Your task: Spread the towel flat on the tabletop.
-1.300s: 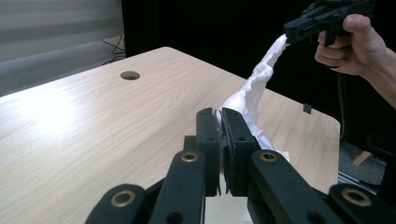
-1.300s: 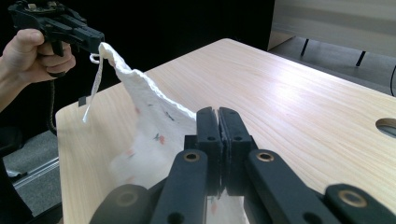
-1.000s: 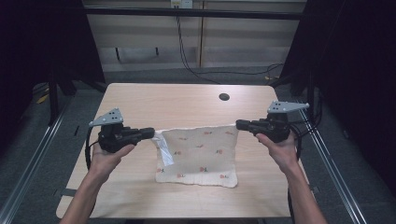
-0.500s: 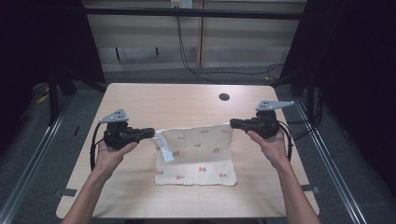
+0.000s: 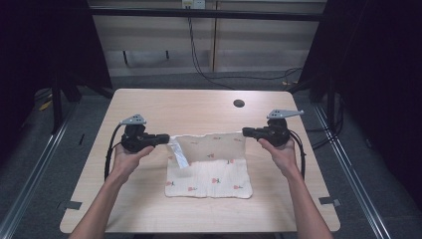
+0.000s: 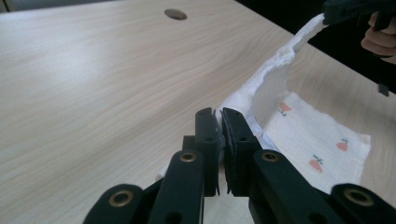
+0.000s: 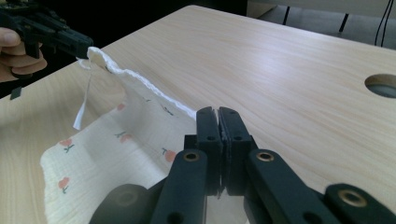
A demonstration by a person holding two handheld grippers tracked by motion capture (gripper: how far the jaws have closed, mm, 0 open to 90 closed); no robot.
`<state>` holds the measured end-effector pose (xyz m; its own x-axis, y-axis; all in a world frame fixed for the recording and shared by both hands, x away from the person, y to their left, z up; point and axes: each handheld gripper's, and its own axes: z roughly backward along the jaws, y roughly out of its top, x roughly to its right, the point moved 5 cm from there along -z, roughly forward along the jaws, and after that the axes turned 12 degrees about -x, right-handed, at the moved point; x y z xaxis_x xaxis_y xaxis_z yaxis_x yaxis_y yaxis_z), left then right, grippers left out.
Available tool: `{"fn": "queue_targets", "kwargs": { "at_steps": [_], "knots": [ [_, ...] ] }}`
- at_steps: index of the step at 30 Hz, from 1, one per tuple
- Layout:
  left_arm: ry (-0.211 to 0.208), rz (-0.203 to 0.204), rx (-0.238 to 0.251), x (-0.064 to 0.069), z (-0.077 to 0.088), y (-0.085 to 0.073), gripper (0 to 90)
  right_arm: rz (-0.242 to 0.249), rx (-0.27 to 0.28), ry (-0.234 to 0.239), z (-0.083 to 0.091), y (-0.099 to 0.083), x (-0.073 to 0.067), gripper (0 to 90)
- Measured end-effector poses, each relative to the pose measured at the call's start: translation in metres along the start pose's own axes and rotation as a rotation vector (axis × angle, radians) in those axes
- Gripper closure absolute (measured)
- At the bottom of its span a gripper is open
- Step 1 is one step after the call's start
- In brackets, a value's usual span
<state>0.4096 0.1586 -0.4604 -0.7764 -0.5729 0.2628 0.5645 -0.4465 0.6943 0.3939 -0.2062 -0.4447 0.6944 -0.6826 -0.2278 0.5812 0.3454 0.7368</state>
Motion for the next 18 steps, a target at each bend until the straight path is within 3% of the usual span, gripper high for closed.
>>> {"fn": "queue_targets", "kwargs": {
  "at_steps": [4,8,11,14,18],
  "knots": [
    [-0.003,0.016,-0.013,-0.006,-0.007,0.001,85.6,-0.009,-0.037,-0.016,-0.01,-0.002,0.01,87.9],
    [0.002,0.04,-0.025,-0.013,-0.008,0.004,82.7,-0.042,-0.022,-0.023,-0.016,-0.001,0.018,85.8],
    [0.033,0.073,-0.013,-0.017,-0.005,0.006,68.4,-0.049,-0.042,-0.057,-0.018,-0.001,0.022,78.2],
    [0.054,0.082,-0.002,-0.018,-0.001,0.003,63.0,-0.053,-0.058,-0.081,-0.017,-0.004,0.024,77.4],
    [0.064,0.062,-0.015,-0.012,0.003,0.0,57.9,-0.042,-0.067,-0.077,-0.011,-0.011,0.022,76.0]
  ]
}}
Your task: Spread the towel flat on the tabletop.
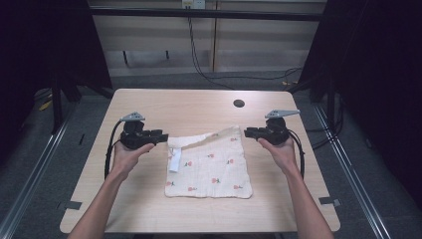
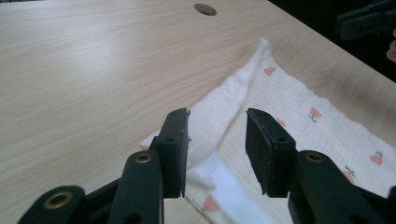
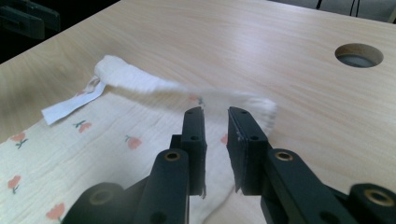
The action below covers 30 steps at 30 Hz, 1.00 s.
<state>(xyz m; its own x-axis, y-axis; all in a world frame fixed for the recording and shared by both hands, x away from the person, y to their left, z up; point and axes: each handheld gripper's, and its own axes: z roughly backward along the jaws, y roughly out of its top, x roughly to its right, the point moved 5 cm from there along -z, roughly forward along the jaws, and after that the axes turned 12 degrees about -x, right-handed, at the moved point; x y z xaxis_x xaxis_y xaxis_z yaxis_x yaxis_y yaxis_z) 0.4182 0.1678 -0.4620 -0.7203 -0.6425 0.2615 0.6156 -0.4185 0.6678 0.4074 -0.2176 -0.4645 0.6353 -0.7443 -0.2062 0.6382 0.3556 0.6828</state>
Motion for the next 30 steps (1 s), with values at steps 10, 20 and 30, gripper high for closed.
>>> {"fn": "queue_targets", "kwargs": {
  "at_steps": [10,20,30],
  "knots": [
    [-0.03,-0.103,-0.044,0.031,0.01,-0.012,55.8,0.063,-0.049,0.015,0.012,-0.014,-0.017,66.5],
    [-0.086,-0.138,-0.16,0.042,-0.009,-0.059,55.8,0.114,-0.18,0.047,-0.011,-0.055,-0.04,60.7],
    [-0.081,-0.132,-0.189,0.038,-0.037,-0.064,52.8,0.141,-0.219,0.004,-0.038,-0.067,-0.04,60.3]
  ]
}}
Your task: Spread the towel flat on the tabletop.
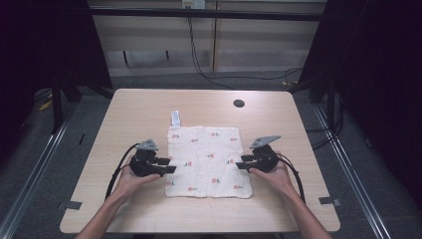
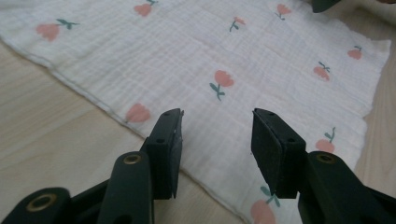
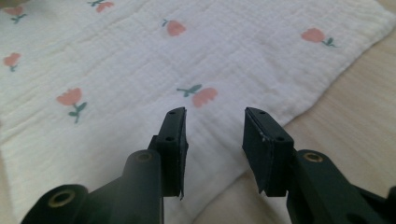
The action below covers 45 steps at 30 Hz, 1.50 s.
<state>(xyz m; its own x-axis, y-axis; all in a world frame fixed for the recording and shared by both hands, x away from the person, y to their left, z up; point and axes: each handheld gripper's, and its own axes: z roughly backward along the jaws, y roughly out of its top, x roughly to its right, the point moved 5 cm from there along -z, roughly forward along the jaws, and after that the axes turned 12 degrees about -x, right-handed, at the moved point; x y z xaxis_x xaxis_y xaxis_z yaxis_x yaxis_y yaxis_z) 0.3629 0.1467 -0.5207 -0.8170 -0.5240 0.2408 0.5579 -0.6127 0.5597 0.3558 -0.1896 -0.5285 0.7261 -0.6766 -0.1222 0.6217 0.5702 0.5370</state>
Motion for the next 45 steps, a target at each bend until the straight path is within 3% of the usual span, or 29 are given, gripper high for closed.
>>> {"fn": "queue_targets", "kwargs": {
  "at_steps": [2,5,10,12,14,15,17,19,20,25,28,33,40,45],
  "knots": [
    [0.014,-0.021,-0.015,0.002,-0.003,-0.001,52.5,0.0,-0.009,-0.017,-0.002,-0.001,0.002,61.4],
    [-0.014,-0.055,-0.032,0.009,-0.01,-0.002,52.4,0.011,-0.021,-0.047,-0.005,-0.002,0.001,63.0],
    [0.028,-0.072,-0.047,0.01,-0.012,-0.003,50.3,0.026,-0.039,-0.097,-0.008,0.0,-0.002,69.9],
    [0.047,-0.064,-0.027,0.007,-0.009,-0.002,49.1,0.018,-0.042,-0.09,-0.008,-0.001,-0.002,80.6],
    [0.034,-0.053,-0.014,0.005,-0.008,-0.002,48.2,0.011,-0.046,-0.072,-0.007,-0.001,-0.001,87.2],
    [0.017,-0.054,-0.027,0.005,-0.01,-0.003,48.2,-0.002,-0.056,-0.065,-0.006,-0.003,-0.002,87.8],
    [0.04,-0.077,-0.056,0.007,-0.015,-0.004,49.1,-0.006,-0.053,-0.058,-0.004,-0.005,-0.001,88.2],
    [0.038,-0.084,-0.047,0.009,-0.016,-0.003,51.0,-0.012,-0.057,-0.051,-0.003,-0.007,-0.001,88.3],
    [0.063,-0.099,-0.049,0.011,-0.017,-0.003,55.1,-0.009,-0.06,-0.048,-0.003,-0.007,-0.002,88.3],
    [0.063,-0.172,-0.071,0.024,-0.019,-0.007,81.0,-0.006,-0.07,-0.03,0.002,-0.015,-0.01,88.2],
    [0.031,-0.163,-0.076,0.03,-0.018,-0.011,88.4,-0.022,-0.068,-0.007,0.005,-0.02,-0.012,88.2],
    [-0.003,-0.161,-0.098,0.037,-0.012,-0.021,89.7,-0.021,-0.071,-0.014,0.008,-0.026,-0.017,88.2],
    [-0.037,-0.155,-0.109,0.047,-0.007,-0.03,89.8,-0.031,-0.085,0.017,0.012,-0.033,-0.033,88.1],
    [-0.024,-0.171,-0.125,0.055,-0.004,-0.036,89.6,-0.021,-0.086,0.026,0.016,-0.04,-0.04,88.1]
  ]
}}
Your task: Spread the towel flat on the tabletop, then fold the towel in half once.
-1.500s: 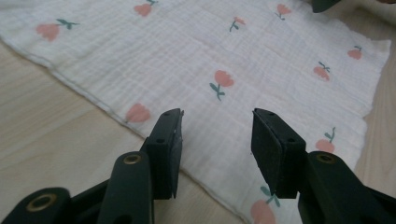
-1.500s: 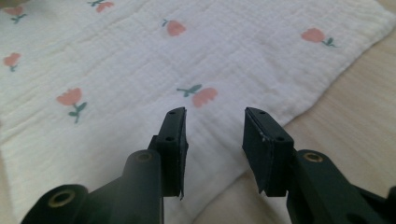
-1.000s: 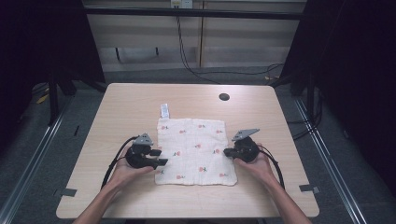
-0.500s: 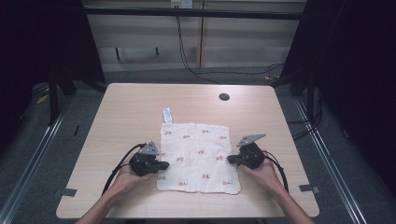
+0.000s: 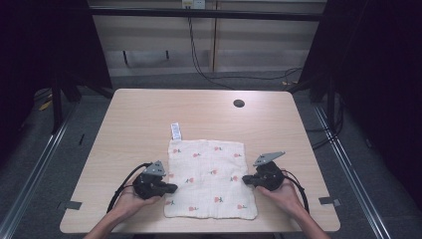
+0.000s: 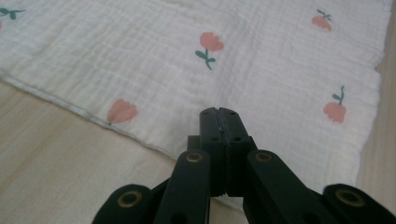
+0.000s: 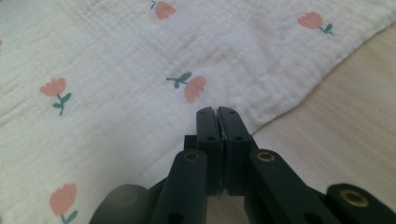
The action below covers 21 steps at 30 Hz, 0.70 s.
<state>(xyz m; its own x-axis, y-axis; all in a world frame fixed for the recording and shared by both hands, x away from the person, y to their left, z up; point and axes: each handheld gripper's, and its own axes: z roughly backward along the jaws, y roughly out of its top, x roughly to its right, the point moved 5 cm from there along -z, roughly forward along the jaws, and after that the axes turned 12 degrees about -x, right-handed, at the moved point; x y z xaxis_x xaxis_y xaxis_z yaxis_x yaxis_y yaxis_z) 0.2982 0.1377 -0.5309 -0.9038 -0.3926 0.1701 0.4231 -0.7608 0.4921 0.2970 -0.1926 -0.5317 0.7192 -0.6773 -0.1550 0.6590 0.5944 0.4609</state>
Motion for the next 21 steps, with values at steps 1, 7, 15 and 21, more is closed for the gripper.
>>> {"fn": "queue_targets", "kwargs": {
  "at_steps": [1,7,15,21],
  "knots": [
    [-0.003,-0.005,-0.006,0.002,0.001,-0.001,89.6,-0.003,0.001,0.009,0.001,-0.002,-0.001,88.1],
    [-0.034,-0.029,-0.016,0.006,0.003,-0.004,88.5,0.019,0.043,0.006,0.005,-0.012,-0.01,73.9],
    [-0.03,0.058,0.082,-0.018,0.023,0.006,58.9,-0.045,0.177,-0.042,0.03,0.004,0.008,60.7],
    [0.008,0.131,0.105,-0.041,0.028,0.013,51.3,-0.04,0.161,-0.101,0.031,0.022,0.025,56.8]
  ]
}}
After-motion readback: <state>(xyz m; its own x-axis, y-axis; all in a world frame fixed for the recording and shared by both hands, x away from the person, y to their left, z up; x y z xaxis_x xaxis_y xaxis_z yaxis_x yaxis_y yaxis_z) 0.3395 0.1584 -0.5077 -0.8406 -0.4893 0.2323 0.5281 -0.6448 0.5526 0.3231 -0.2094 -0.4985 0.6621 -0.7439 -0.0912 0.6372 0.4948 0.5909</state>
